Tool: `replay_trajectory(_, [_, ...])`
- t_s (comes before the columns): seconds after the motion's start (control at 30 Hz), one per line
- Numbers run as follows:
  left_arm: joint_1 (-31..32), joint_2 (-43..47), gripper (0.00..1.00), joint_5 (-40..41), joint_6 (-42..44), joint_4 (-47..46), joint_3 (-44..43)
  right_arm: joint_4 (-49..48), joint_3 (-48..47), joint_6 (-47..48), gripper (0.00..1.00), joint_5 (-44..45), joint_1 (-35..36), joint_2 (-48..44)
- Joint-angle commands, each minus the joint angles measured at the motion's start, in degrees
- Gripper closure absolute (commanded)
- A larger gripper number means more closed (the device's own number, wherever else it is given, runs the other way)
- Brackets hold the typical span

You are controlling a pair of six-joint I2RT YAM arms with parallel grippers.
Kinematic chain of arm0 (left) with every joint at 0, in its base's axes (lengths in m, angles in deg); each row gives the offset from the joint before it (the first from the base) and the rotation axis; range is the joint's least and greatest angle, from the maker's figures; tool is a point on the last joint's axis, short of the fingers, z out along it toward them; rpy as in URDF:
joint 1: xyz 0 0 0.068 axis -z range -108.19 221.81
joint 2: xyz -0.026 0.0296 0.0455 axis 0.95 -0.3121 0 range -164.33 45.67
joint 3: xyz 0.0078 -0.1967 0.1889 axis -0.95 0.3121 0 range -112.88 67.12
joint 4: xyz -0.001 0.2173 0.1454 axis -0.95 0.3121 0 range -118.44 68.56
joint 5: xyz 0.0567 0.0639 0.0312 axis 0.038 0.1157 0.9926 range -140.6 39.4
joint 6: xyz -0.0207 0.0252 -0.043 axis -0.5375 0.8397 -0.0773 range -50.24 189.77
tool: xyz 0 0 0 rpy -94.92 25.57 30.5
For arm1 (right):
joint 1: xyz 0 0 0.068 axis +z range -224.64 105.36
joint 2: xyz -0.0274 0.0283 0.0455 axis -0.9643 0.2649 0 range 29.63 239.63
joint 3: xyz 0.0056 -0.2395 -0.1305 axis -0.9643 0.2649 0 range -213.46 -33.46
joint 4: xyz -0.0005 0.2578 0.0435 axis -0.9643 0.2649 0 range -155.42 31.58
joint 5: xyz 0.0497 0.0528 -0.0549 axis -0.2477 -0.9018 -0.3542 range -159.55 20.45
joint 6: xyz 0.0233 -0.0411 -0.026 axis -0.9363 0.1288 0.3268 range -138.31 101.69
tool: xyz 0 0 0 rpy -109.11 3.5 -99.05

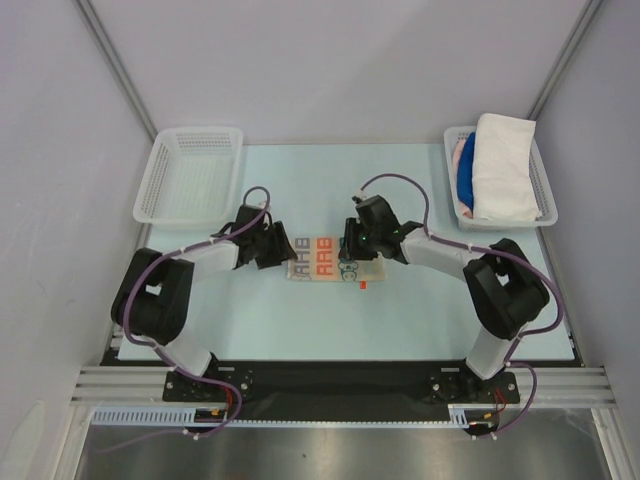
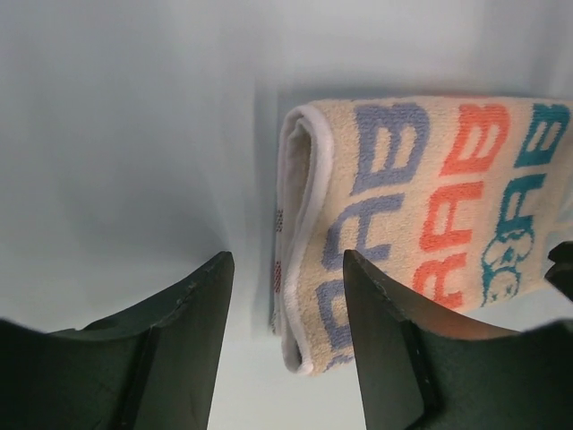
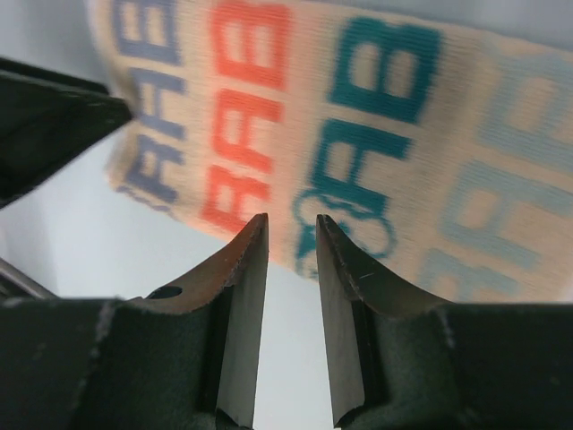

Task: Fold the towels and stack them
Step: Fold the towel

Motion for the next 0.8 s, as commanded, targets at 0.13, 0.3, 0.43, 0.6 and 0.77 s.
replay_trajectory(0.13, [-1.34,-3.84,0.41,-6.76,0.27,-5.4,1.61,-4.39,-7.87,-1.79,0.68,-5.07,4.2,5.57])
replay_trajectory(0.3, [-1.34,-4.55,0.41,-6.85,0.36,-5.67,1.96,-6.42,-8.13,-2.94,0.69,-6.75,4.73,8.84])
replay_trajectory(0.43, [-1.34,-4.72,0.41,-6.5,0.36,-5.93,2.49,-6.68,-8.57,-2.77,0.69,-7.01,4.73,10.68])
replay_trajectory(0.6, [-1.34,-4.46,0.41,-6.07,0.18,-6.02,3.1,-4.58,-9.1,-2.07,0.69,-5.17,4.73,12.09])
replay_trajectory(0.77, [-1.34,-2.27,0.38,-4.57,0.01,-6.11,4.42,-3.52,-9.01,-0.92,0.68,-4.12,4.73,10.51])
